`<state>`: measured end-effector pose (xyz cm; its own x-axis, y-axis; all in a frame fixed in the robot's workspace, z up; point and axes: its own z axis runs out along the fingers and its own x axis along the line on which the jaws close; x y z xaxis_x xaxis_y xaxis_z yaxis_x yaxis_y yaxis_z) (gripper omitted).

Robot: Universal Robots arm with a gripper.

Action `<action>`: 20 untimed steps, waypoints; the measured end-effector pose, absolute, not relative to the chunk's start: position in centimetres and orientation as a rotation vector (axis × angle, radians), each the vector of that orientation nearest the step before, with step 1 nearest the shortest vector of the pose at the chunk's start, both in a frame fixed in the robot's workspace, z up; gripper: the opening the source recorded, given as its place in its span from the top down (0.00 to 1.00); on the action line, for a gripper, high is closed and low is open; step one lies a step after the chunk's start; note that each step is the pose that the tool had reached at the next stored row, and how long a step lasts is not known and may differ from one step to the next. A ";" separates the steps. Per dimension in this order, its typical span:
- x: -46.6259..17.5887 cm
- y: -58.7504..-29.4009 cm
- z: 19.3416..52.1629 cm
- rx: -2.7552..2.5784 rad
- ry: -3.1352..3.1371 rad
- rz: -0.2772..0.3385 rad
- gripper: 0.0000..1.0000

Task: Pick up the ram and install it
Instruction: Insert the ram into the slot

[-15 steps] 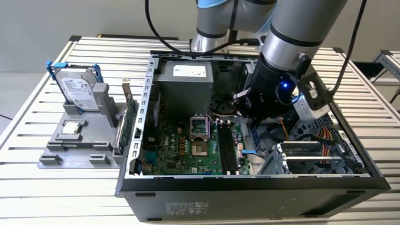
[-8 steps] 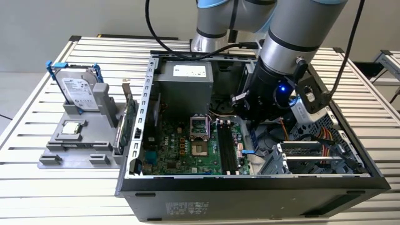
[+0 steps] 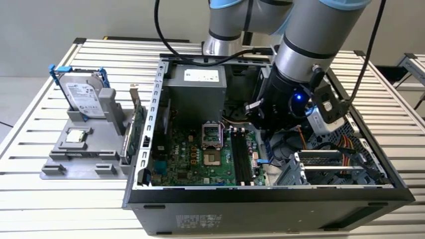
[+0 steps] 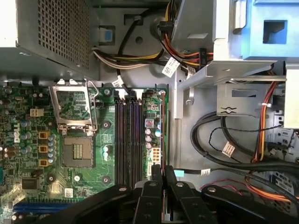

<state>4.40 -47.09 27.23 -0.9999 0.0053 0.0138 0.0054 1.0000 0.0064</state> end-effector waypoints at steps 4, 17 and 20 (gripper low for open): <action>4.4 -47.1 27.0 -0.008 -3.127 -0.010 1.00; 4.3 -47.1 26.7 -0.009 -3.125 -0.009 1.00; 4.3 -47.1 26.6 -0.008 -3.124 -0.010 1.00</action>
<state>4.31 -47.13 26.61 -0.9998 0.0054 0.0173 0.0055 1.0000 0.0063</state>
